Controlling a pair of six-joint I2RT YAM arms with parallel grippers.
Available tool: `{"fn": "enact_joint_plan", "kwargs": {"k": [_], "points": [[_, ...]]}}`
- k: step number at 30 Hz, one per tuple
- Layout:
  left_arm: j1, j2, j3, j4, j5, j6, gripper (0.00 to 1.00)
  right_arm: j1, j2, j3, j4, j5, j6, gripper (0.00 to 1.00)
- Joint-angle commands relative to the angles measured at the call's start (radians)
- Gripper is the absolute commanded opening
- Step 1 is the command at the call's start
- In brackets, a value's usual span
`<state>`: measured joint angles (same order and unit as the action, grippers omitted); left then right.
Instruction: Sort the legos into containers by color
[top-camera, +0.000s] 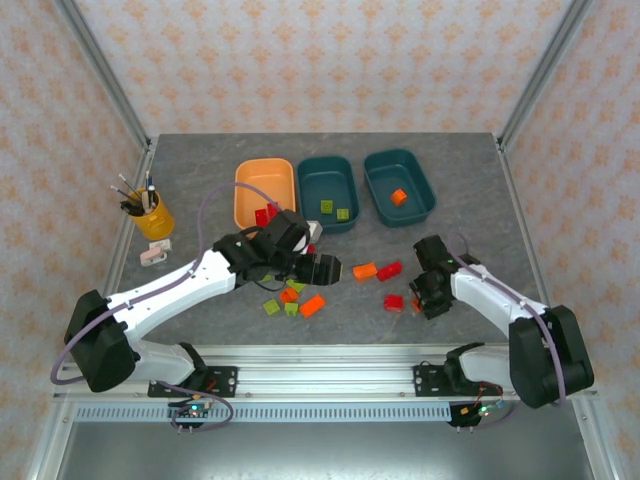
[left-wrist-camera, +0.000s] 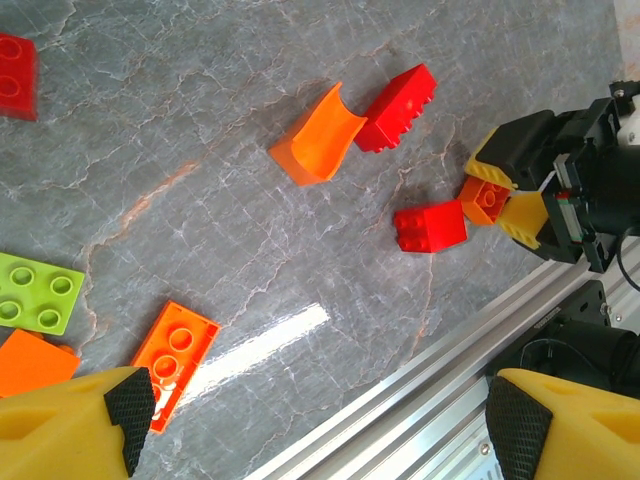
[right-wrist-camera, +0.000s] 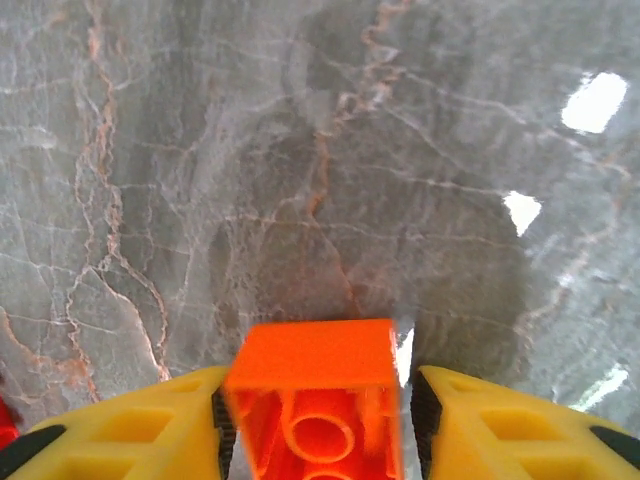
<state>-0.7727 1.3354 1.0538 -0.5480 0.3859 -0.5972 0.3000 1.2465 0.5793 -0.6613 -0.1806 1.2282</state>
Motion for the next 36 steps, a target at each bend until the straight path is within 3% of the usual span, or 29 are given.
{"fn": "enact_joint_plan", "kwargs": {"k": [1,7,13,21,27,32,36], "points": [[-0.005,-0.028,0.02,0.022,-0.022,-0.007,0.89,-0.004,0.025,-0.021,0.051,0.0,-0.009,0.42],[-0.002,-0.04,0.031,0.011,-0.059,-0.033,0.89,-0.004,0.003,0.071,0.003,0.047,-0.07,0.31],[0.063,-0.055,0.079,0.037,-0.057,-0.113,0.89,-0.004,0.056,0.422,-0.144,0.206,-0.375,0.3],[0.223,-0.017,0.174,0.006,-0.06,-0.148,0.89,-0.005,0.424,0.858,-0.192,0.215,-0.629,0.3],[0.269,-0.009,0.198,0.001,-0.067,-0.147,0.89,-0.007,0.71,1.126,-0.245,0.2,-0.771,0.3],[0.283,-0.038,0.187,-0.025,-0.097,-0.16,0.89,-0.014,0.89,1.273,-0.349,0.144,-0.823,0.32],[0.29,-0.078,0.167,-0.042,-0.121,-0.168,0.89,-0.018,0.921,1.273,-0.345,0.138,-0.814,0.41]]}}
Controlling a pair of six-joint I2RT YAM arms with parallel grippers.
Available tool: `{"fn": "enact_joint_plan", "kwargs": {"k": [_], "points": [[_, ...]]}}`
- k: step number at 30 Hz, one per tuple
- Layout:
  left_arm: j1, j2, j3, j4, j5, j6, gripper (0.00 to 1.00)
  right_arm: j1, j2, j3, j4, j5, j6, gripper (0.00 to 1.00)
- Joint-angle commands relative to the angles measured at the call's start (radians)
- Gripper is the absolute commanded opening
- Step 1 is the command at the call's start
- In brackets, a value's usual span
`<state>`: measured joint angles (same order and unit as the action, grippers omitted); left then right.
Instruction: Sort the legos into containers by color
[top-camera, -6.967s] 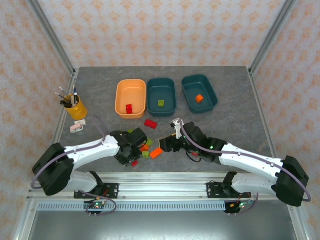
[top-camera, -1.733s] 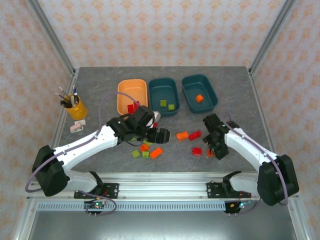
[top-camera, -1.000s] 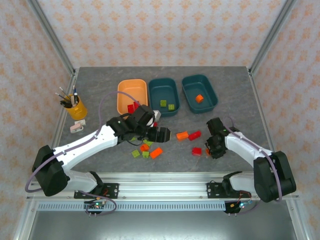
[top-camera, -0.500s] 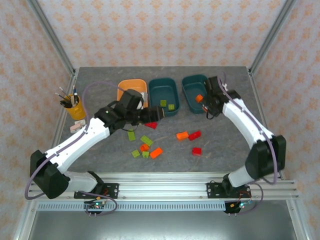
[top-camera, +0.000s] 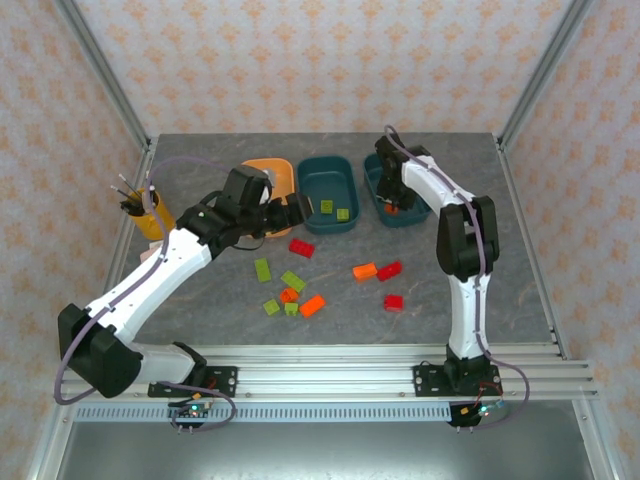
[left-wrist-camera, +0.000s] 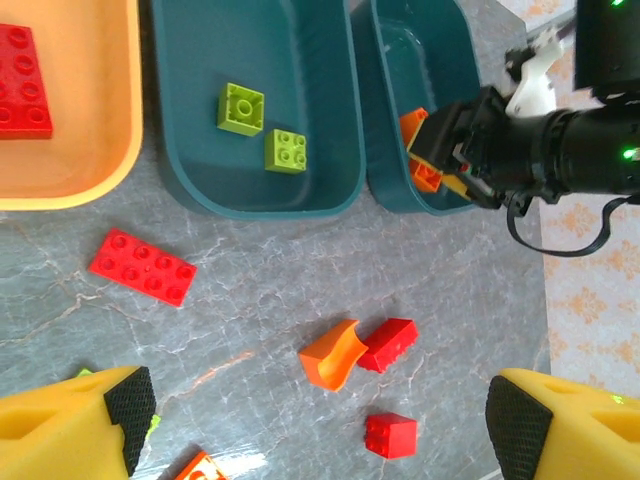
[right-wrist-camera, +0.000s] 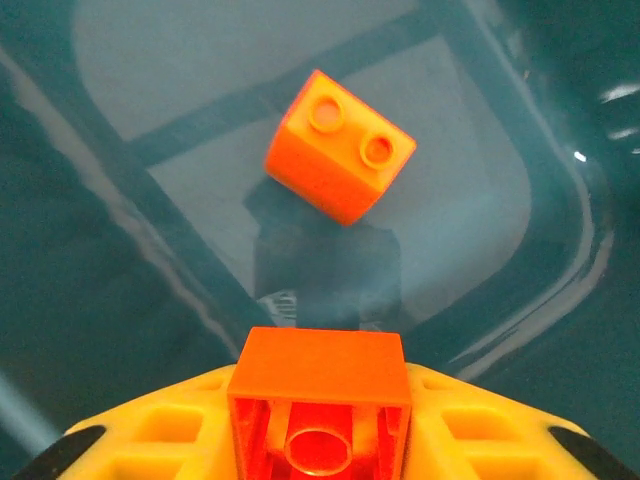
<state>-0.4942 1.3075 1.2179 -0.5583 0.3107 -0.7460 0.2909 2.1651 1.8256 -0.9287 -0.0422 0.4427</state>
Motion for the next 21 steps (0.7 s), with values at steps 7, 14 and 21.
{"fn": "enact_joint_plan", "kwargs": {"k": [7,14,21], "points": [[0.016,-0.086,-0.024,-0.139,-0.113,-0.043,0.89,-0.011,-0.008,0.05,-0.082,-0.038,-0.03,0.56],[0.016,-0.051,-0.089,-0.196,-0.14,-0.198,0.86,0.009,-0.205,0.001,-0.022,-0.021,-0.04,0.58],[-0.064,0.115,-0.114,-0.125,-0.211,-0.397,0.78,0.179,-0.621,-0.502,0.401,-0.13,-0.115,0.61]]}}
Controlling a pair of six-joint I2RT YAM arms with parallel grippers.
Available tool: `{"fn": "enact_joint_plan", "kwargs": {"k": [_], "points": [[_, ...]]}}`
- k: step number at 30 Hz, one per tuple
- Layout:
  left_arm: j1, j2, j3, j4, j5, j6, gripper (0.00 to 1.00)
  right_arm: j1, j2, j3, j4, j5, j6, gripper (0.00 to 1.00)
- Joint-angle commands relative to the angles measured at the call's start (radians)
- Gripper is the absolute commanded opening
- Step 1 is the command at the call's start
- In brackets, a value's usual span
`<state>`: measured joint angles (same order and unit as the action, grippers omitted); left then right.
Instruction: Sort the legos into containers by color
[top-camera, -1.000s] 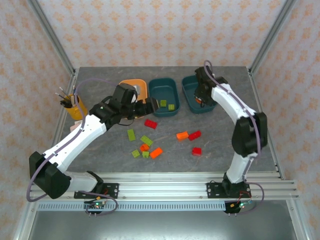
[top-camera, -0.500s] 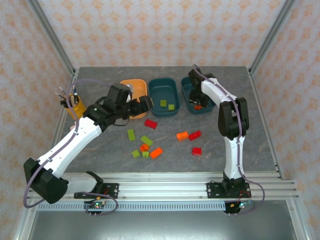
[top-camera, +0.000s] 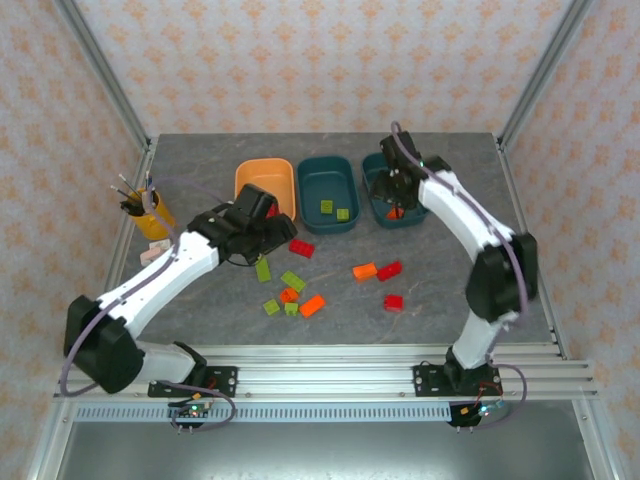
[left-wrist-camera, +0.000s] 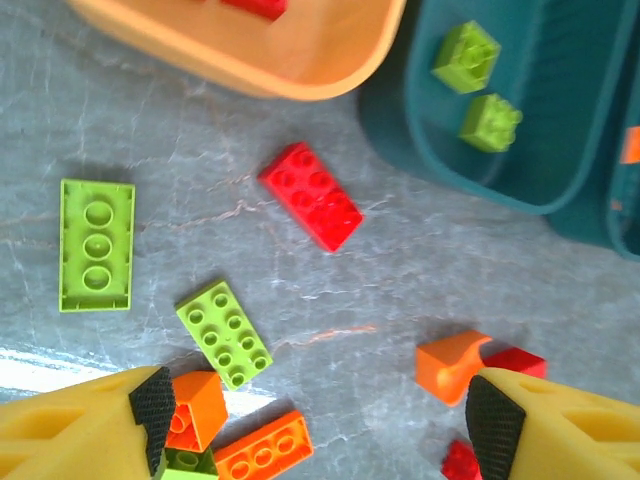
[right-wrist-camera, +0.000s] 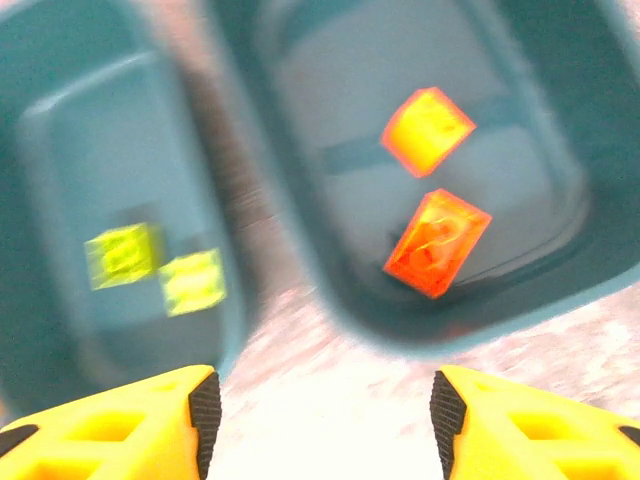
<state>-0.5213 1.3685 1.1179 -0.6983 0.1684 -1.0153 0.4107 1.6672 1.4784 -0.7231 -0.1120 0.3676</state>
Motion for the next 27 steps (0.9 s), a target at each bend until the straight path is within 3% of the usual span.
{"fn": "enact_joint_plan", "kwargs": {"k": [1,6,11,19,27], "points": [[-0.048,0.084,-0.014,0.032,-0.071,-0.153,0.77,0.075,-0.174,-0.226,0.247,-0.073,-0.03,0.61],[-0.103,0.24,0.04,0.071,-0.138,-0.281,0.78,0.161,-0.426,-0.533,0.444,-0.096,0.007,0.63],[-0.126,0.358,0.123,0.049,-0.205,-0.377,0.8,0.197,-0.6,-0.693,0.49,-0.072,0.007,0.64],[-0.129,0.501,0.252,-0.029,-0.258,-0.463,0.8,0.197,-0.692,-0.735,0.429,-0.064,0.009,0.65],[-0.129,0.601,0.309,-0.055,-0.295,-0.474,0.71,0.197,-0.696,-0.741,0.433,-0.059,0.027,0.65]]}}
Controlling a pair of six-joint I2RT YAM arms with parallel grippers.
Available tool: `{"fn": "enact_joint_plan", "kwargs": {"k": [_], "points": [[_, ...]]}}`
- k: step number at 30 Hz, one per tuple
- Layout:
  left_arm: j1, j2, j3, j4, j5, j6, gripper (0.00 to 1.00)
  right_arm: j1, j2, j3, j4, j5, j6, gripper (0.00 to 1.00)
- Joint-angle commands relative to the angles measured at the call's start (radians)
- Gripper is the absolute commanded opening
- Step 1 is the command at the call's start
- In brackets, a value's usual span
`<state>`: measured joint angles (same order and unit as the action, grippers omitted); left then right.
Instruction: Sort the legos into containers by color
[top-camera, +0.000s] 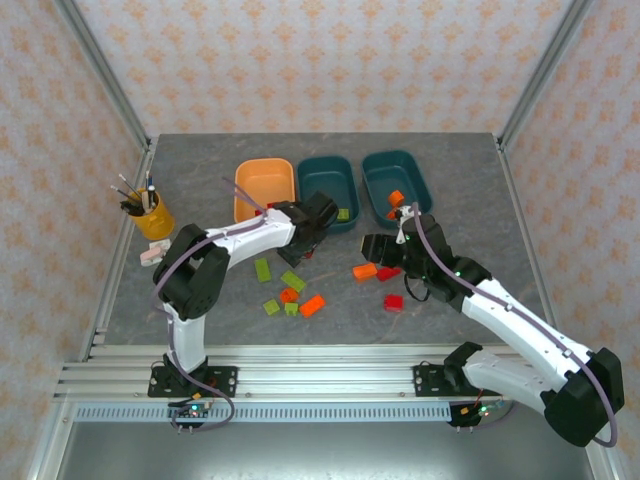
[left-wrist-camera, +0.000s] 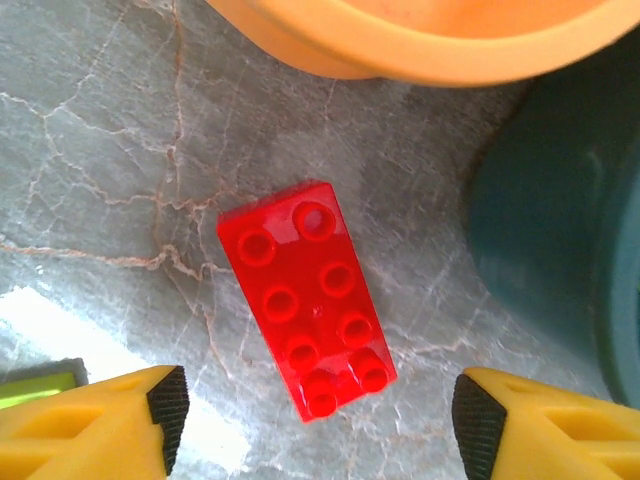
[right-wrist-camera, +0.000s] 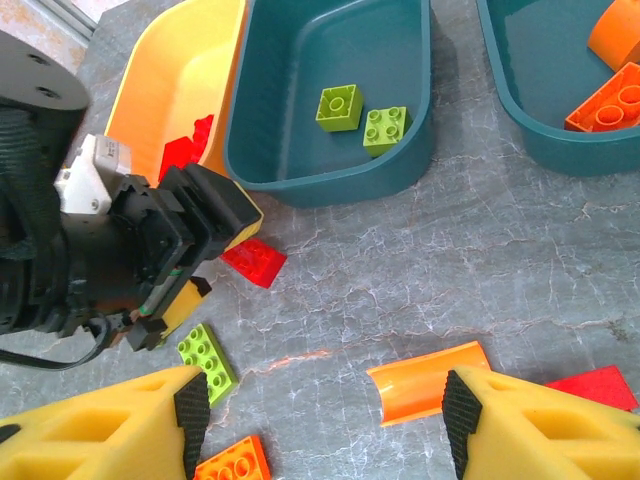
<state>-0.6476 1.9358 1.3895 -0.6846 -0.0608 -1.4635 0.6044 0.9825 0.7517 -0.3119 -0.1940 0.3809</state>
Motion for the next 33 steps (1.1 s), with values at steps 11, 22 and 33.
{"fn": "enact_joint_plan", "kwargs": {"k": [11,22,33], "points": [[0.002,0.116,0.07,-0.099,-0.077,-0.005,0.64,0.004,-0.005,-0.009,0.02,0.027,0.021,0.65],[-0.02,0.056,-0.023,-0.128,-0.049,0.017,0.48,0.003,0.032,0.009,0.025,0.032,0.032,0.65],[-0.015,0.038,-0.077,-0.087,-0.033,0.164,0.44,0.003,0.075,0.033,0.036,0.016,0.044,0.65]]}}
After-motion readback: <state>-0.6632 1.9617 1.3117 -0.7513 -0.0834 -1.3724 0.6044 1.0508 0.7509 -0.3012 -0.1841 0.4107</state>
